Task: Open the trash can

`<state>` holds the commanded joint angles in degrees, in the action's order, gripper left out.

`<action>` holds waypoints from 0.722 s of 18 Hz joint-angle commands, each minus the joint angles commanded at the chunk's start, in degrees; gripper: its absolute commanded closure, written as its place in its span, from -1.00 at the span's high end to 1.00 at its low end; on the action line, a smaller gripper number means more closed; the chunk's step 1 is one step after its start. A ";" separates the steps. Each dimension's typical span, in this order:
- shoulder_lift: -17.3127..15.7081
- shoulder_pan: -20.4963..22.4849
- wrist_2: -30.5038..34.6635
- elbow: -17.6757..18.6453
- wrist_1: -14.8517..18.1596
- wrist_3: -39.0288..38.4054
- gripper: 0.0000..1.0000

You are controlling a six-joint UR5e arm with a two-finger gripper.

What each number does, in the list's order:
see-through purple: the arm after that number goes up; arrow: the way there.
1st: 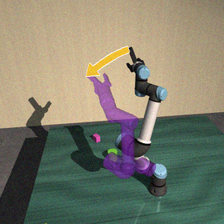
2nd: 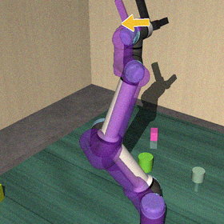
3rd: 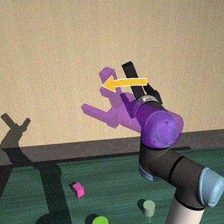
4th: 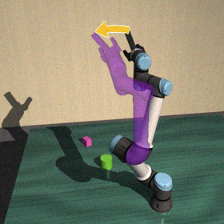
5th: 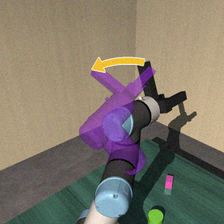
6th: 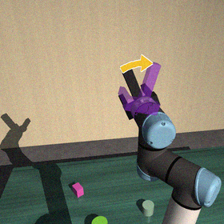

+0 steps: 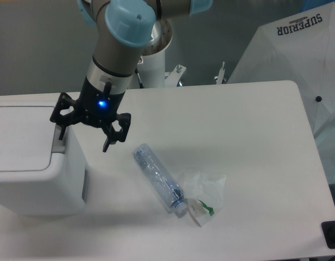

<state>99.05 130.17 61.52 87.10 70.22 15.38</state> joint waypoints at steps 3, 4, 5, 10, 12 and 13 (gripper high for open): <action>0.00 -0.09 0.00 0.26 0.00 0.00 1.00; 0.09 -0.09 0.00 0.35 0.00 0.00 1.00; 0.09 -0.09 0.00 0.35 -0.09 0.00 1.00; 0.18 -0.09 0.09 0.79 -0.26 0.09 1.00; 0.18 -0.09 0.18 0.79 -0.26 0.09 1.00; 0.26 -0.09 0.26 0.79 -0.26 0.09 1.00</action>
<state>99.32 130.08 61.79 87.89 69.96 15.47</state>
